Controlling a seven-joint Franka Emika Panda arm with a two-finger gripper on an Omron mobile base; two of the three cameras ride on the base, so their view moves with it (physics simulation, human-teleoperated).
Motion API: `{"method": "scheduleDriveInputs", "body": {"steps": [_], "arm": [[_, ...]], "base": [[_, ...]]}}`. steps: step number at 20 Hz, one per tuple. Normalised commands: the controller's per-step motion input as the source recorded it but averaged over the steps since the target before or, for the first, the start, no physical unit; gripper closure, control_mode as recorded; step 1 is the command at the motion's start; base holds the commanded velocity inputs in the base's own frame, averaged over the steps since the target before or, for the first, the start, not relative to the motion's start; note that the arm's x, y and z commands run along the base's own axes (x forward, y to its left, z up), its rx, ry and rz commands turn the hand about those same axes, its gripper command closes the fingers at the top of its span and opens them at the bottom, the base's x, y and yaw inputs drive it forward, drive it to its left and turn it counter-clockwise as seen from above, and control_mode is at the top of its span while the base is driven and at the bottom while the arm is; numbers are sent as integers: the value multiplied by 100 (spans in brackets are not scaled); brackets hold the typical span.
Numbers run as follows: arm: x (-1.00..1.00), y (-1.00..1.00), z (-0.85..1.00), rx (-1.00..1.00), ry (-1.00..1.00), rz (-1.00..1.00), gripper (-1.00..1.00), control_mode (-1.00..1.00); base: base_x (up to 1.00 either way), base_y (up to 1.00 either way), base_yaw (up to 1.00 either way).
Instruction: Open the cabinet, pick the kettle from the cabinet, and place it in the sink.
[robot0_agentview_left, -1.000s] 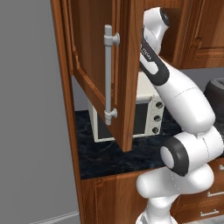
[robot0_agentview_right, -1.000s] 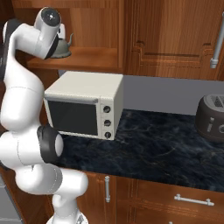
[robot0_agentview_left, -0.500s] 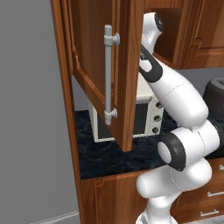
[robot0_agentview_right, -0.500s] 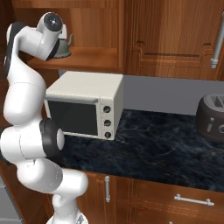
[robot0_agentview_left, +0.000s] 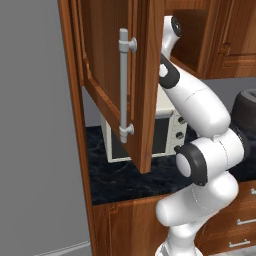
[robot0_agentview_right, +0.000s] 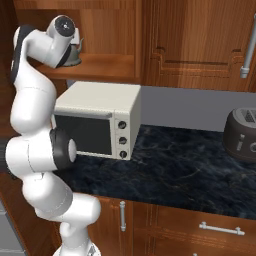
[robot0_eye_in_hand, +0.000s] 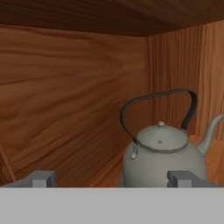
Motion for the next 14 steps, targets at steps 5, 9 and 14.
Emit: {"method": "scheduleDriveInputs", "body": {"steps": [5,9,14], "arm": [[28,4,0,0,0,0,-100,-100],[23,11,-2,0,-4,1,-100,-100],[27,14,0,0,-8,1,-100,-100]], "base": [[0,0,0],[0,0,0],[0,0,0]]}}
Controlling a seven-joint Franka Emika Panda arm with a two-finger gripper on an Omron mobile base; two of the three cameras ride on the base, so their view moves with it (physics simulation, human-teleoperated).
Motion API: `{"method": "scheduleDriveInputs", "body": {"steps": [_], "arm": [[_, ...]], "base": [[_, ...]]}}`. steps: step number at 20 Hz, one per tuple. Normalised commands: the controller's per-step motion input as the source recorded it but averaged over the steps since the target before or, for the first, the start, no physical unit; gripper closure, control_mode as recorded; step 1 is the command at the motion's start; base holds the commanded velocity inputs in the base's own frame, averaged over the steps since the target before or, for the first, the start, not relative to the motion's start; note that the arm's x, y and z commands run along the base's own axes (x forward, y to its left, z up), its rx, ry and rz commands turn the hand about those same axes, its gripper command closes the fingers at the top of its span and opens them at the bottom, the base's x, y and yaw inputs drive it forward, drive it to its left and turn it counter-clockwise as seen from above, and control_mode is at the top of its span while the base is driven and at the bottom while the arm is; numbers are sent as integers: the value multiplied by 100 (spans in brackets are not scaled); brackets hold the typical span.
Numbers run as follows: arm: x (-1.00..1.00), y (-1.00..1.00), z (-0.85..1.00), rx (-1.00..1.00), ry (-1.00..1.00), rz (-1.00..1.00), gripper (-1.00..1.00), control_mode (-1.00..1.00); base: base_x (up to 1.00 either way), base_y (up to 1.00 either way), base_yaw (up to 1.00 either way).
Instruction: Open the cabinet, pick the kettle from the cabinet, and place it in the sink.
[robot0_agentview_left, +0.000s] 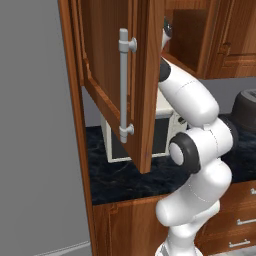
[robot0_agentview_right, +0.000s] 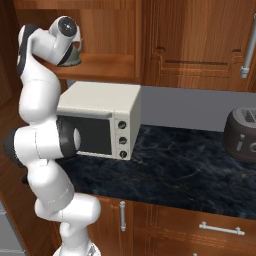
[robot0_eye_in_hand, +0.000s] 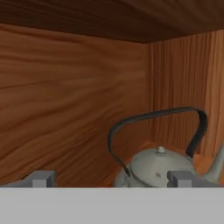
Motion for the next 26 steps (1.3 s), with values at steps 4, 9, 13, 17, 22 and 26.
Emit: {"method": "scheduleDriveInputs", "body": {"steps": [4,9,13,17,22,26], "arm": [[22,15,0,0,-5,2,-100,-100],[15,15,-7,0,-1,1,-100,-100],[18,14,-8,0,0,0,-100,-100],[21,15,-4,0,0,1,-100,-100],[19,13,0,0,0,3,-100,-100],[4,8,-1,0,0,2,100,-100]], "base": [[0,0,0],[0,0,0],[0,0,0],[0,0,0],[0,0,0],[0,0,0]]}}
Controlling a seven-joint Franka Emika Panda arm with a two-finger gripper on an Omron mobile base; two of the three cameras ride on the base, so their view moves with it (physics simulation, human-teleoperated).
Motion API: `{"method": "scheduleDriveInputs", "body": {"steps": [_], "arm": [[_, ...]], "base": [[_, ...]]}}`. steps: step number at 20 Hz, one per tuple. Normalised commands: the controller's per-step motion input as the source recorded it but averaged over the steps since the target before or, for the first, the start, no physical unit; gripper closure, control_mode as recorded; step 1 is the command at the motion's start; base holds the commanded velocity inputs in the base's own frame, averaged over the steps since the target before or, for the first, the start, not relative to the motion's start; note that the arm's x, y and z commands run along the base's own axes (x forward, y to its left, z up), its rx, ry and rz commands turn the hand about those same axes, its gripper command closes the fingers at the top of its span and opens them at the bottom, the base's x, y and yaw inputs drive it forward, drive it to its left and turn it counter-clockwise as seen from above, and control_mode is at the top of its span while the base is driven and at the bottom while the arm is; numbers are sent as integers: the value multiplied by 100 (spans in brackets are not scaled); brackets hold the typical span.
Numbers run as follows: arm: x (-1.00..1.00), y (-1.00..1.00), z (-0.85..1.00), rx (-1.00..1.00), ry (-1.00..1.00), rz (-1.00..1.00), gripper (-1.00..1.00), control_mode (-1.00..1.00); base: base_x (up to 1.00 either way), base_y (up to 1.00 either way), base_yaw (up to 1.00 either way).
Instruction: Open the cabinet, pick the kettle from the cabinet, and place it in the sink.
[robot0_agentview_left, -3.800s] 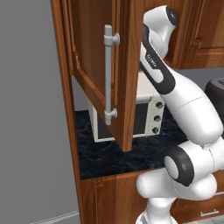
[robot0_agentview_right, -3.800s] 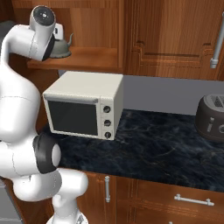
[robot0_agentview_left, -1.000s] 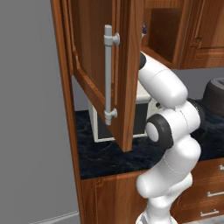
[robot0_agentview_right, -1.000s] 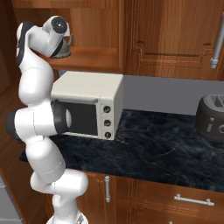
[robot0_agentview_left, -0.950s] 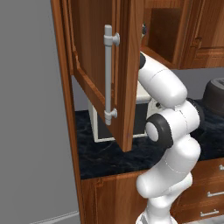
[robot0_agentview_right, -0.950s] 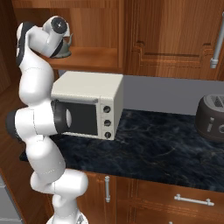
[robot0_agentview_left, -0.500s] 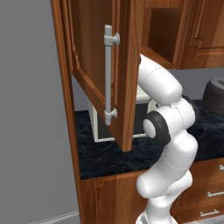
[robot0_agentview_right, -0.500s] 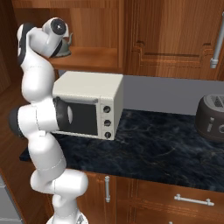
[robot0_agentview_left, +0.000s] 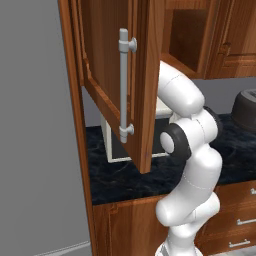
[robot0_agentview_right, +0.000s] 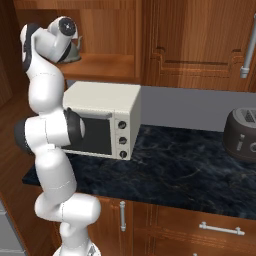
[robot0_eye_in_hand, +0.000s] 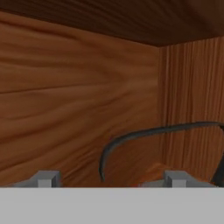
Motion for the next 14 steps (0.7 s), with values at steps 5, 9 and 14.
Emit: {"method": "scheduleDriveInputs", "body": {"steps": [5,9,14], "arm": [[-1,5,-7,0,4,0,100,-100],[-4,0,-8,0,1,0,100,-100],[-11,-2,-6,1,0,0,100,-100]], "base": [[0,0,0],[0,0,0],[0,0,0]]}}
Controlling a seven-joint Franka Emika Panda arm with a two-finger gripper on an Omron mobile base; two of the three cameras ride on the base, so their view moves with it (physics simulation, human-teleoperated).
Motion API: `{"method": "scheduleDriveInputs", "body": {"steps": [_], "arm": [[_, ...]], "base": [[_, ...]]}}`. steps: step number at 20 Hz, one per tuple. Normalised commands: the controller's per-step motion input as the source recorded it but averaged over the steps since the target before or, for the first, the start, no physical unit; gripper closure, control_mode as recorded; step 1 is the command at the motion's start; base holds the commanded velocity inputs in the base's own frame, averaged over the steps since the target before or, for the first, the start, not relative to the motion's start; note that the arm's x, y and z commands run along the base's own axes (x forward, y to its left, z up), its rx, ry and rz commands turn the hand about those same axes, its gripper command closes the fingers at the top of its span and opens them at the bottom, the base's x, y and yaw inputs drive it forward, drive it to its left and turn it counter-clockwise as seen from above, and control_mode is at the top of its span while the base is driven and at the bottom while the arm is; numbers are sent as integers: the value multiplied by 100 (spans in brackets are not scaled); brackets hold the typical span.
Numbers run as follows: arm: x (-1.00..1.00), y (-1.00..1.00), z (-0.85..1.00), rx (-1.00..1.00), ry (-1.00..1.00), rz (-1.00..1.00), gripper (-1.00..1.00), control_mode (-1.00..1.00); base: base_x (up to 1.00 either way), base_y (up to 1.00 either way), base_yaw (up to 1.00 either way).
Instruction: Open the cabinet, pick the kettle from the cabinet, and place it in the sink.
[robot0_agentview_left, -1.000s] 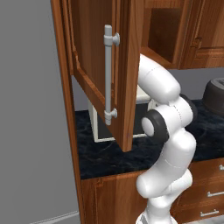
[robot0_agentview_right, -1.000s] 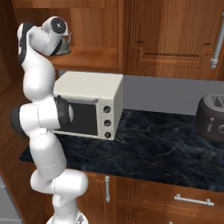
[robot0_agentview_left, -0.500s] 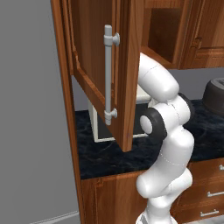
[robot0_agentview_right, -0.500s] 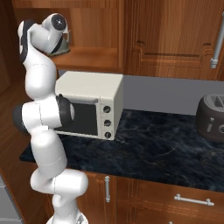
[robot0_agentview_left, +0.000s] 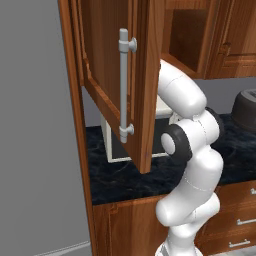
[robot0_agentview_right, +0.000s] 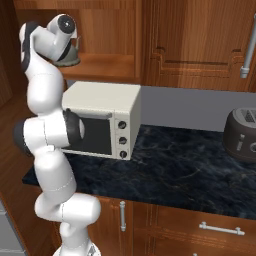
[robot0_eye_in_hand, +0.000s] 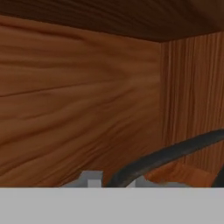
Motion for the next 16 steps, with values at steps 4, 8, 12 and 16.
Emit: {"method": "scheduleDriveInputs", "body": {"steps": [4,8,12,16], "arm": [[-30,-12,-4,5,-2,0,100,-100],[-38,-21,-3,6,-5,0,100,-100],[-43,-31,-4,4,-5,0,100,-100],[-48,-31,-6,4,-8,0,100,-100]], "base": [[0,0,0],[0,0,0],[0,0,0],[0,0,0]]}}
